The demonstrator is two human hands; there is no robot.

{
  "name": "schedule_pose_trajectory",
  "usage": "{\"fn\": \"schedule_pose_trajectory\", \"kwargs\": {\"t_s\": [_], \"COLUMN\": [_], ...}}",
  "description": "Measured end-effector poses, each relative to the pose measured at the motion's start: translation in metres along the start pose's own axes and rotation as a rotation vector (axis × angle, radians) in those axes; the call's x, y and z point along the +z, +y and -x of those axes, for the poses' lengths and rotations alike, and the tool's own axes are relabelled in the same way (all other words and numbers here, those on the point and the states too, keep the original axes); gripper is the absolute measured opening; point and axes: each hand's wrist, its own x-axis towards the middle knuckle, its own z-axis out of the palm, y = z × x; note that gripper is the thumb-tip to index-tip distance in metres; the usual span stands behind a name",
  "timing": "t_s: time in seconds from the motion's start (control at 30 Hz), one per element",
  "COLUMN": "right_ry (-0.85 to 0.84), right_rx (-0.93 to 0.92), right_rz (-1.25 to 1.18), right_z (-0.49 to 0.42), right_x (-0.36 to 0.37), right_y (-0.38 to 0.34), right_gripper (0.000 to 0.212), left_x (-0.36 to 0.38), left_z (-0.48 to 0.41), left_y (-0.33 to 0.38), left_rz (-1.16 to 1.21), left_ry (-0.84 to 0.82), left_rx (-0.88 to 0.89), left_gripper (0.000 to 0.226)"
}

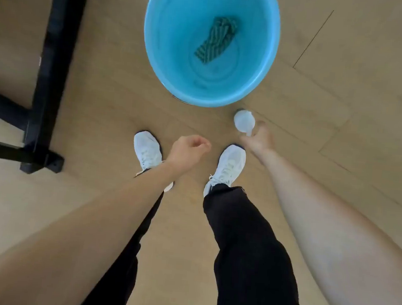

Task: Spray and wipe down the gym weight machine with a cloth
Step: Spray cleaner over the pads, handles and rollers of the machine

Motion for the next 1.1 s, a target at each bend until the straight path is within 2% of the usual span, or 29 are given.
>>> {"fn": "schedule_pose_trajectory", "kwargs": {"t_s": [0.07, 0.2, 0.3, 0.43, 0.5, 0.6, 0.67, 0.7, 0.83, 1.0, 1.1], "right_ry": [0.011, 0.085, 0.104, -0.1, -0.242, -0.461, -0.581, -0.623, -0.666, -0.617, -0.518], "right_rx": [0.021, -0.018, -0.067, -0.053, -0.037, -0.047, -0.075, -0.088, -0.148, -0.217, -0.253], "right_rz": [0.001, 0.056, -0.007, -0.065, -0.172, -0.243, -0.277, -0.294, -0.324, -0.381, -0.458], "right_z": [-0.021, -0.045, -0.031, 0.022, 0.056, 0.116, 0.158, 0.179, 0.262, 0.352, 0.403], "right_x": [0.008, 0.02, 0.014, -0.007, -0.018, -0.038, -0.053, -0.06, -0.093, -0.115, -0.11], "right_y": [0.001, 0.009, 0.013, 0.001, -0.011, -0.037, -0.059, -0.07, -0.124, -0.184, -0.216], "right_gripper": [0.065, 0.035, 0.032, 0.033, 0.036, 0.04, 0.046, 0.051, 0.062, 0.057, 0.041], "left_x": [0.006, 0.01, 0.005, -0.006, -0.015, -0.032, -0.047, -0.056, -0.095, -0.14, -0.155], "left_z": [-0.014, -0.014, -0.008, 0.017, 0.036, 0.077, 0.114, 0.135, 0.22, 0.319, 0.369], "left_y": [-0.012, -0.033, -0.038, -0.032, -0.024, -0.001, 0.018, 0.027, 0.057, 0.069, 0.075], "left_rz": [0.023, 0.058, 0.072, -0.012, -0.119, -0.306, -0.346, -0.354, -0.34, -0.267, -0.149], "left_ry": [0.018, 0.032, 0.052, 0.047, 0.055, 0.007, -0.062, -0.108, -0.203, -0.085, 0.005], "left_rx": [-0.024, -0.087, -0.089, -0.039, 0.028, 0.085, 0.092, 0.101, 0.157, 0.266, 0.313], "left_gripper": [0.011, 0.01, 0.011, 0.057, 0.08, 0.1, 0.108, 0.107, 0.072, 0.059, 0.051]}}
